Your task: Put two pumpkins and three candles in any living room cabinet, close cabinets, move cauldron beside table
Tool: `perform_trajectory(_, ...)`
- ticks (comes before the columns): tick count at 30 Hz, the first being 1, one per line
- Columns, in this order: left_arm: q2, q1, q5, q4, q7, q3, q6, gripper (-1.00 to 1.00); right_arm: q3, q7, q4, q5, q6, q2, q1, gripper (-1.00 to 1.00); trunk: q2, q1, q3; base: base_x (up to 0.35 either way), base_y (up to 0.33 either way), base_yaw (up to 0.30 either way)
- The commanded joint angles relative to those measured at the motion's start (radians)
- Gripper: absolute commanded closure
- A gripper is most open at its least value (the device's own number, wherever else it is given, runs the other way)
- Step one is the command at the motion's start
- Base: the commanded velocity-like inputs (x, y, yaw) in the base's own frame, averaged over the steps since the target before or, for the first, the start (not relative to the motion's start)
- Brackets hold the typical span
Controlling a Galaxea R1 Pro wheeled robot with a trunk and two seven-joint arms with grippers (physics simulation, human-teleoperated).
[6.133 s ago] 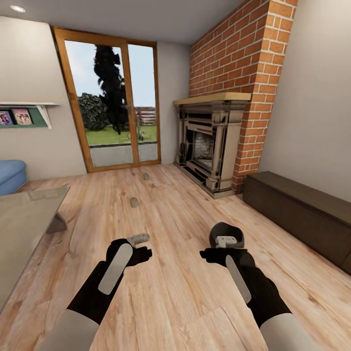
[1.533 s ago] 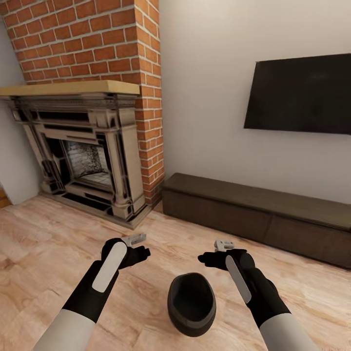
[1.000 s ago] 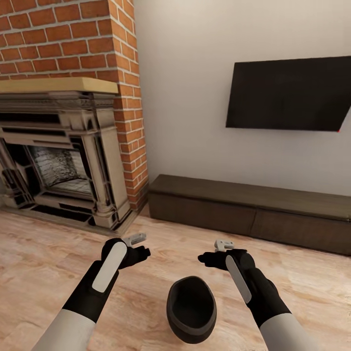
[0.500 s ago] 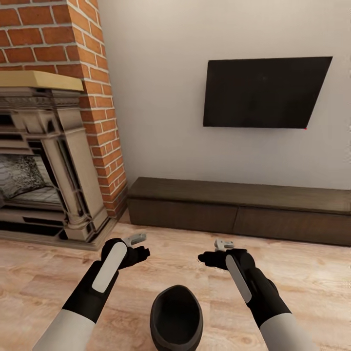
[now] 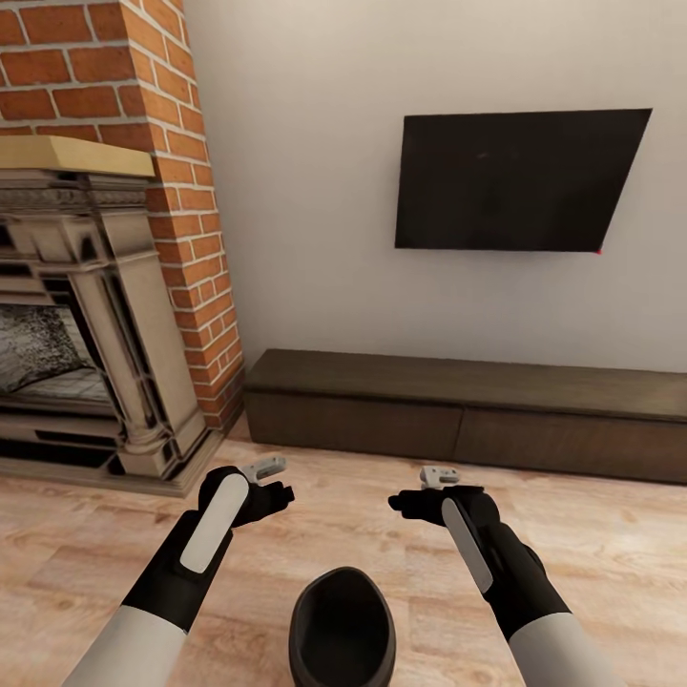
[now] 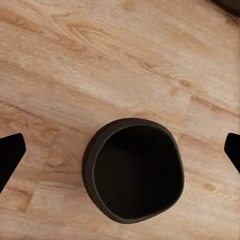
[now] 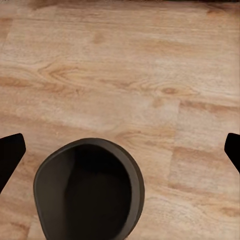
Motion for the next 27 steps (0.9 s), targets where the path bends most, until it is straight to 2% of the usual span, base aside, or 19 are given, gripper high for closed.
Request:
perform_trajectory(1,0.0,-0.001,0.009,-0.001,0.011,-0.001,0.001,-1.0,0.001,-0.011,-0.001,-0.012,0.006,0.0,-0.001,-1.0,0.0,0.0,-0.001,0.255,0.0,-0.004)
perform_trajectory(5,0.0,-0.001,0.01,-0.001,0.011,-0.001,0.001,-1.0,0.001,-0.012,-0.001,-0.011,0.008,0.0,0.0,-1.0,0.0,0.0,-0.001,0.194,0.0,-0.063)
perform_trajectory(14,0.0,0.0,0.01,-0.001,0.011,-0.001,0.001,-1.0,0.001,-0.013,0.0,-0.014,0.003,0.0,-0.001,-1.0,0.0,0.0,-0.001,0.02,0.0,-0.012)
perform_trajectory(22,0.0,0.0,0.01,-0.001,0.01,-0.001,0.001,-1.0,0.002,-0.012,0.001,-0.018,0.0,0.001,-0.001,-1.0,0.0,0.0,0.005,0.053,0.028,-0.166)
perform_trajectory(27,0.0,-0.001,0.015,-0.001,0.01,0.001,0.001,-1.0,0.002,-0.013,0.008,-0.018,0.0,0.002,-0.001,-1.0,0.0,0.0,0.006,0.113,0.076,-0.044)
